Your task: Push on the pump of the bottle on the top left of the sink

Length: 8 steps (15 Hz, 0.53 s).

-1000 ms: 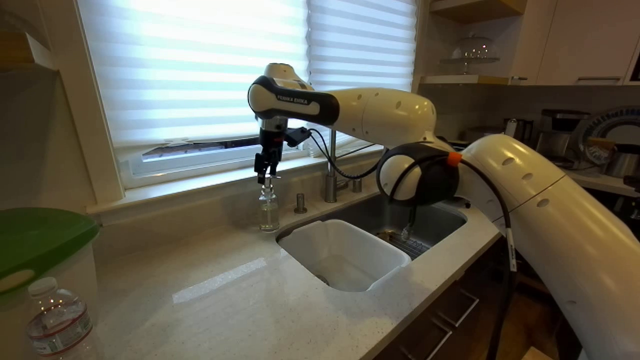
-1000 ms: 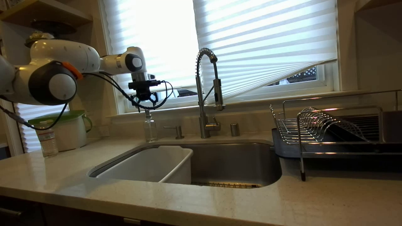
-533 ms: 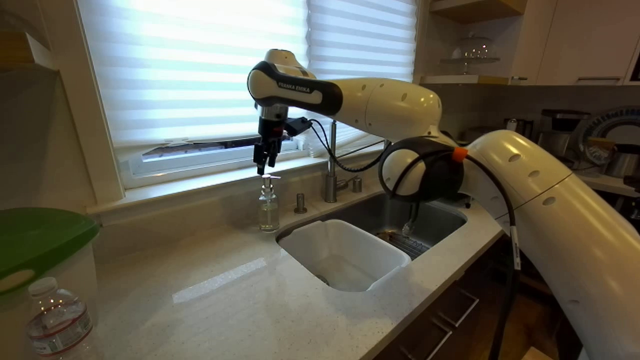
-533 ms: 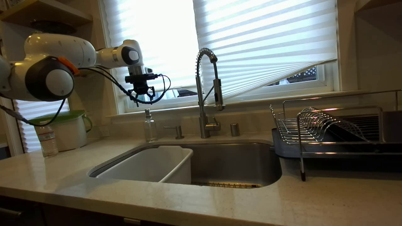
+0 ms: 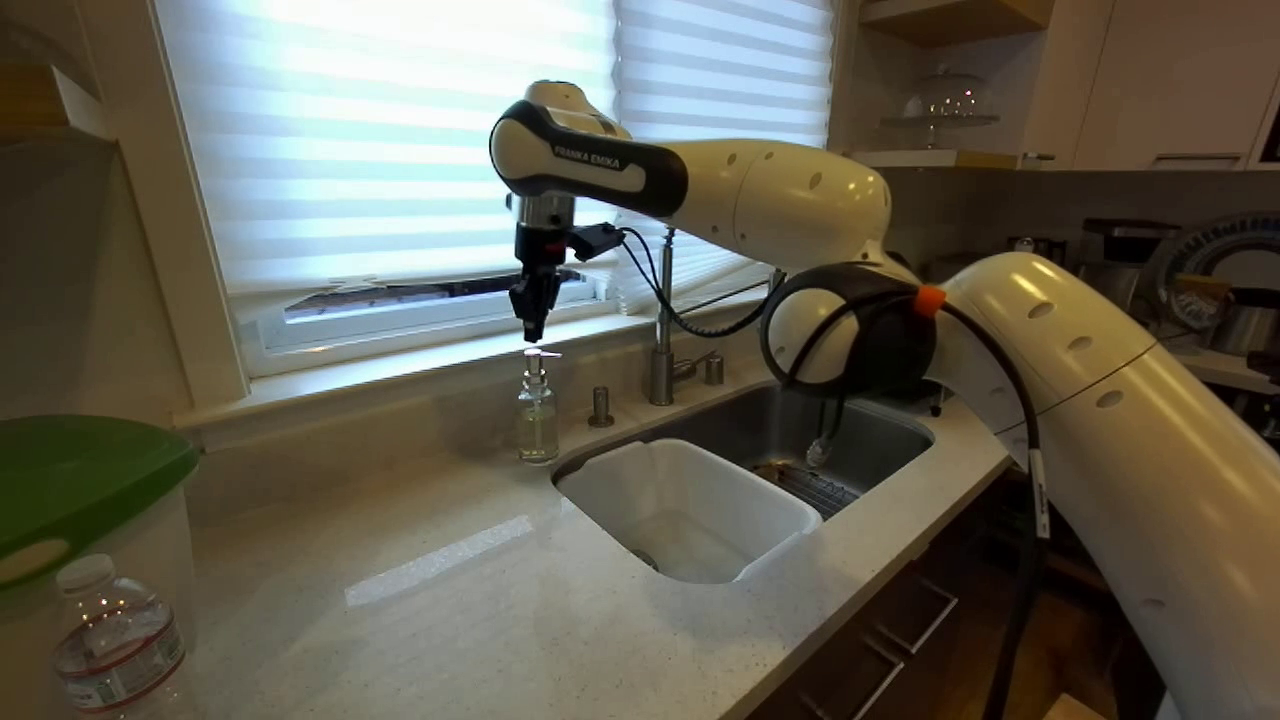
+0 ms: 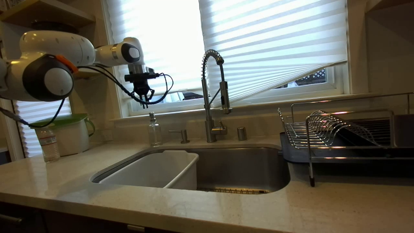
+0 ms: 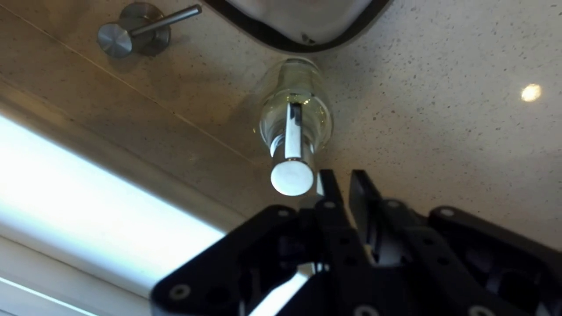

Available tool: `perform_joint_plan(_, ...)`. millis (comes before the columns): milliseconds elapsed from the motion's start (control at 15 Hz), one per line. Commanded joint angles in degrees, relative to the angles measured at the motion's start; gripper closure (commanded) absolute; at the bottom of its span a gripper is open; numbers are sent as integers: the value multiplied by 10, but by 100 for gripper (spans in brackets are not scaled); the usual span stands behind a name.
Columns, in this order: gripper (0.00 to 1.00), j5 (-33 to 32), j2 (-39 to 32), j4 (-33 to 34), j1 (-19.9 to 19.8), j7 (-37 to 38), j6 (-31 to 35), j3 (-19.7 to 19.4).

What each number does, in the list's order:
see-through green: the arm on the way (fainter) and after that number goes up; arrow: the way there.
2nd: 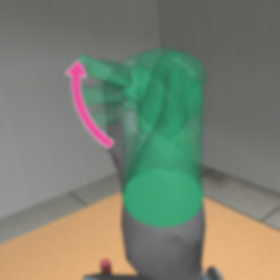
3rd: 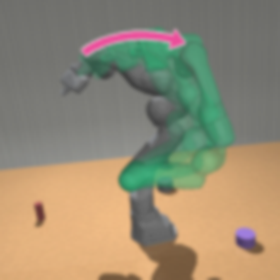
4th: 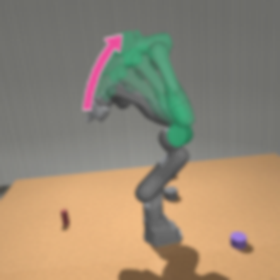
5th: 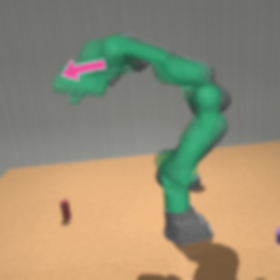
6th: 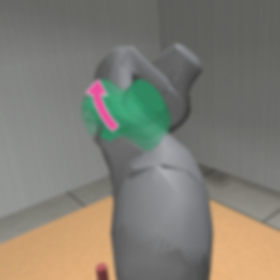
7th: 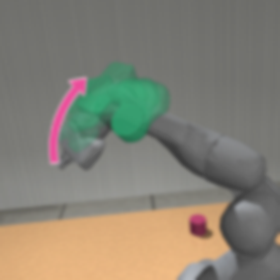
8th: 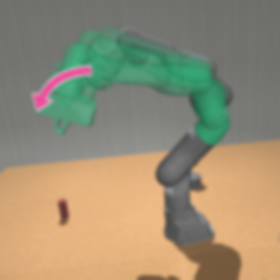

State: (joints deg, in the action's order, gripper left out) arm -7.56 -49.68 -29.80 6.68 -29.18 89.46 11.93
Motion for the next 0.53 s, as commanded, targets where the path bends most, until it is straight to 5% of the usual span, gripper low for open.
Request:
perform_joint_plan(0,100,-14,-4,12,15,20,-17,-12)
perform_joint_plan(467,100,-40,-8,18,30,28,-30,-32)
